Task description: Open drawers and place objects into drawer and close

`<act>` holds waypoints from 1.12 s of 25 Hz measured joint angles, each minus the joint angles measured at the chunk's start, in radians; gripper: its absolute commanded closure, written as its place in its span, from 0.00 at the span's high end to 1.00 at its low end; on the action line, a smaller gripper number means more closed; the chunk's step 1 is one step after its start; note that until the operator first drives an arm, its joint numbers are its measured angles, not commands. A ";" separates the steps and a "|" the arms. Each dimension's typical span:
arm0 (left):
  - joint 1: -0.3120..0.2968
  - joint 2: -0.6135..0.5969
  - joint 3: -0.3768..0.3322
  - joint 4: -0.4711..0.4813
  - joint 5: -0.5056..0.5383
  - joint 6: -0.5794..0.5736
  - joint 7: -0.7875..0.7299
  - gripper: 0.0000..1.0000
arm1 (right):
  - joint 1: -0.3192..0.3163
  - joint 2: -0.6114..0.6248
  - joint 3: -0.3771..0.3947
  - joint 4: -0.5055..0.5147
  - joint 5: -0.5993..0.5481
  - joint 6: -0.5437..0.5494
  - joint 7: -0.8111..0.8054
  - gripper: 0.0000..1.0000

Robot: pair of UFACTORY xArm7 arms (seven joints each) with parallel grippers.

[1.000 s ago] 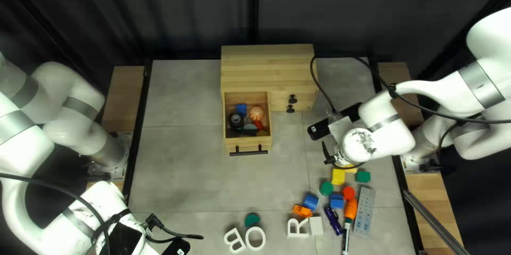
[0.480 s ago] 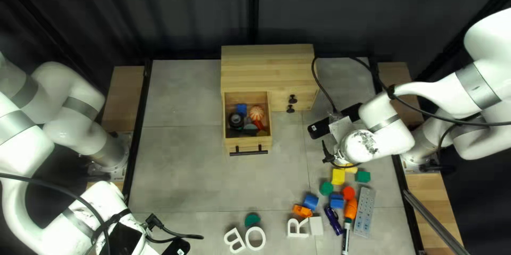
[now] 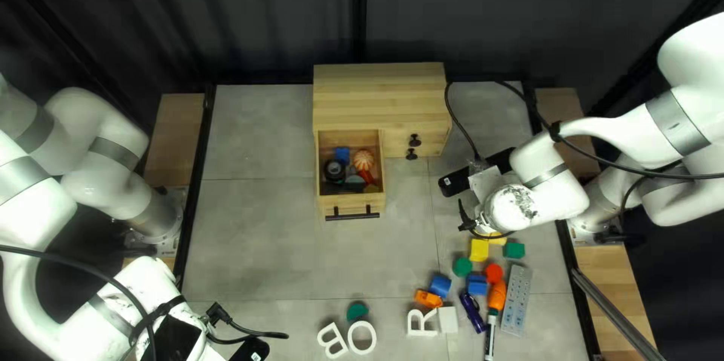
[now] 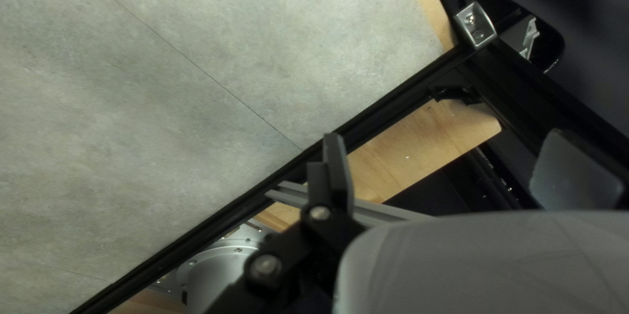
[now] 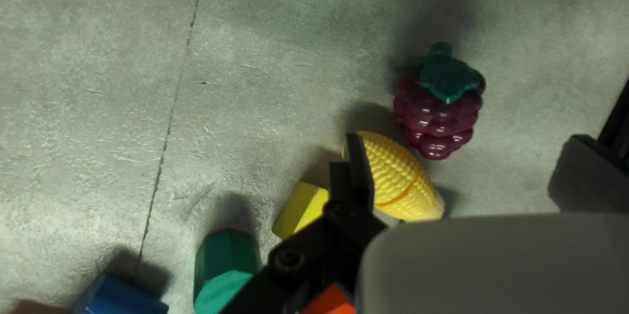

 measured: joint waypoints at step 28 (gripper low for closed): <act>0.000 0.000 0.000 0.000 0.000 0.000 0.000 1.00 | -0.076 -0.051 -0.054 -0.174 -0.067 -0.222 0.032 1.00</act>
